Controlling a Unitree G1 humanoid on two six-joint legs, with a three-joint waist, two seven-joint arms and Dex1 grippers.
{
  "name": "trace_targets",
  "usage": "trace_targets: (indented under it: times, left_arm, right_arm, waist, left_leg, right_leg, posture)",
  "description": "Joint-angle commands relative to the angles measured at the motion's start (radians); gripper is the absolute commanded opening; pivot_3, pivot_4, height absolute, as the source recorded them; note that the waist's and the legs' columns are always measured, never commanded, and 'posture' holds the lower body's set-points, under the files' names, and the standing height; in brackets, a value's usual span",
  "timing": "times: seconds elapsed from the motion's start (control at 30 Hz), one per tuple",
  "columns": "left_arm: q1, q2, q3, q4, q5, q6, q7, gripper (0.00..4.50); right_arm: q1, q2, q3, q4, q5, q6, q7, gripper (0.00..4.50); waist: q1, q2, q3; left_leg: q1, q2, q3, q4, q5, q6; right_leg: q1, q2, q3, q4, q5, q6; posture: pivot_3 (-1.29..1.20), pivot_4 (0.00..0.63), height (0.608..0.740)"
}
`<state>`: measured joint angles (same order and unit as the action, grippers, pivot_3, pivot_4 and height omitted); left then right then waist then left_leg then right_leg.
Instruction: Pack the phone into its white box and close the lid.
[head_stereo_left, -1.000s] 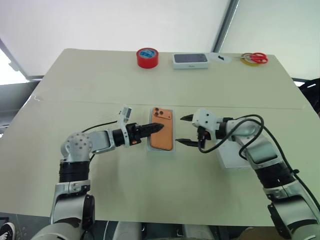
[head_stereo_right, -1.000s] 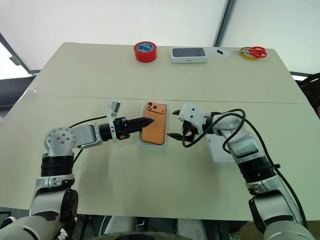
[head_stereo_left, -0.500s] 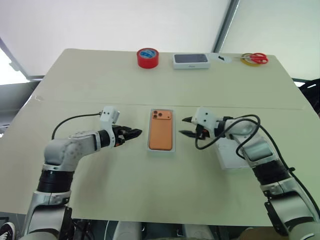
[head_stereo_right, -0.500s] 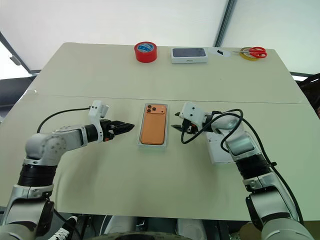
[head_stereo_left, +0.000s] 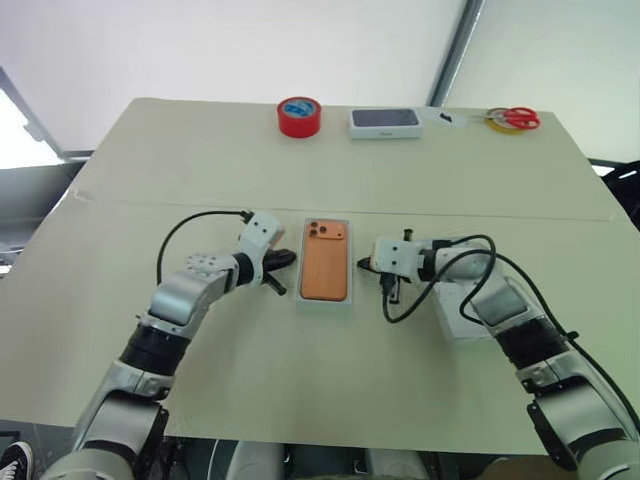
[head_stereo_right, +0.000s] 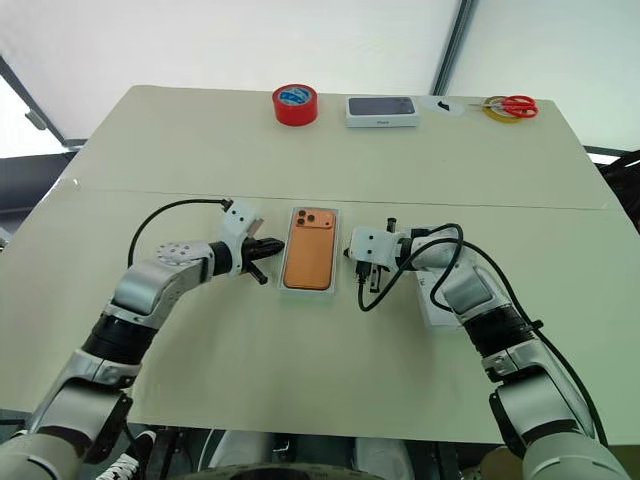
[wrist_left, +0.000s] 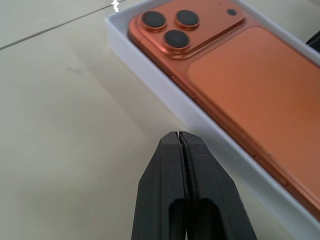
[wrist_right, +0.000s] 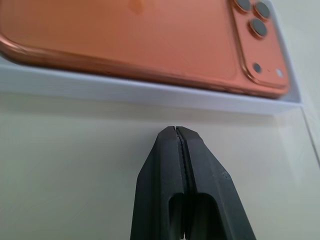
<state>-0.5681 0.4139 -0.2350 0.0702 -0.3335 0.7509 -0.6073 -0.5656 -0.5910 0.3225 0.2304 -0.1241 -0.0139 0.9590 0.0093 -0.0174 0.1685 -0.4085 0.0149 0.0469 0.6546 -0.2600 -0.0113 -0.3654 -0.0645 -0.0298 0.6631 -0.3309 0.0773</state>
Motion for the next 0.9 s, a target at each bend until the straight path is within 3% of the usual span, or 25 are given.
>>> trace_targets:
  times: [0.03,0.4,0.9]
  left_arm:
    - [-0.034,-0.092,-0.077,-0.011,-0.043,0.055,-0.089,0.05]
    - [-0.117,-0.243,-0.137,0.062,0.035,0.038,-0.133,0.05]
    - [-0.095,-0.214,-0.110,0.068,0.086,0.013,-0.165,0.05]
  right_arm:
    - [0.023,-0.051,-0.064,-0.086,0.063,0.040,0.053,0.00]
    - [0.202,-0.247,-0.167,-0.272,0.134,0.128,0.179,0.00]
    - [0.200,-0.278,-0.197,-0.236,0.107,0.090,0.149,0.00]
  waist:
    - [0.010,0.000,0.000]
    - [0.027,0.001,0.001]
    - [0.021,0.001,0.001]
  left_leg:
    - [-0.001,0.000,0.000,0.001,-0.001,0.001]
    - [-0.002,-0.001,-0.001,0.009,-0.006,0.010]
    - [-0.002,0.000,-0.001,0.010,-0.005,0.009]
  right_leg:
    - [0.000,0.000,0.000,0.000,0.000,0.000]
    - [0.003,-0.001,-0.001,0.000,0.000,0.001]
    - [0.003,0.000,-0.001,0.000,0.000,0.001]
  posture:
    - [0.00,0.150,0.740]
    - [0.00,0.150,0.740]
    - [0.00,0.150,0.740]
